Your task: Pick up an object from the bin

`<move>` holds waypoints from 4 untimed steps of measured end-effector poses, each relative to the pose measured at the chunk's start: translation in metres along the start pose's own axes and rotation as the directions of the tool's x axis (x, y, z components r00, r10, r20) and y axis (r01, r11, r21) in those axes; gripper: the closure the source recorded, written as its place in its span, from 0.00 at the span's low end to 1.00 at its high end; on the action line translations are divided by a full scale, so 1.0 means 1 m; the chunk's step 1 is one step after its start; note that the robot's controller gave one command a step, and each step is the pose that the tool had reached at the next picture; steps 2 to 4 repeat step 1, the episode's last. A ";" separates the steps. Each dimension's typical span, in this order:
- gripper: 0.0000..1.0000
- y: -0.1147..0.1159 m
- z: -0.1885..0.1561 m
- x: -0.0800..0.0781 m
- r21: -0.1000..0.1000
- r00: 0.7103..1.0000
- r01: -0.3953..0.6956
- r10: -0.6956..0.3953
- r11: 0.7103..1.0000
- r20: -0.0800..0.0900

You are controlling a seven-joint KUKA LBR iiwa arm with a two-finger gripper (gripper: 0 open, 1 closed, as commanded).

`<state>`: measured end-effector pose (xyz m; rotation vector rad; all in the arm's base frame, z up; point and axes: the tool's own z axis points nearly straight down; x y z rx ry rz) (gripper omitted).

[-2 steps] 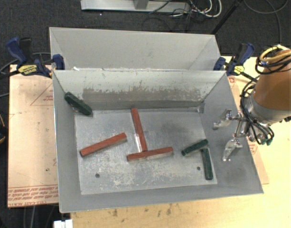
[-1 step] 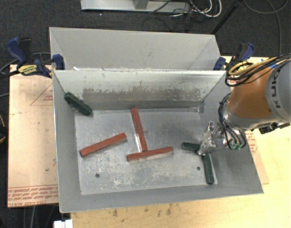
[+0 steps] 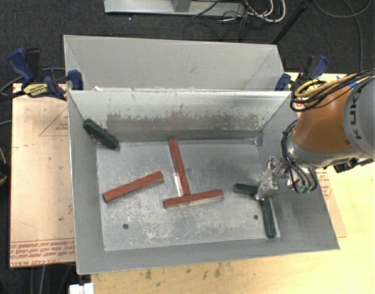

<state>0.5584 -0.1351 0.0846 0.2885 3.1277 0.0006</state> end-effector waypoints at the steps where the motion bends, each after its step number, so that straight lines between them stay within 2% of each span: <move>1: 1.00 0.012 -0.201 0.011 -0.001 1.000 0.015 -0.015 1.000 -0.001; 4: 1.00 0.012 -0.201 0.011 -0.001 1.000 0.015 -0.015 1.000 -0.001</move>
Offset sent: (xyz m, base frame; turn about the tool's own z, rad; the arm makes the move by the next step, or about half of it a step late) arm 0.0000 0.0000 0.0000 0.0000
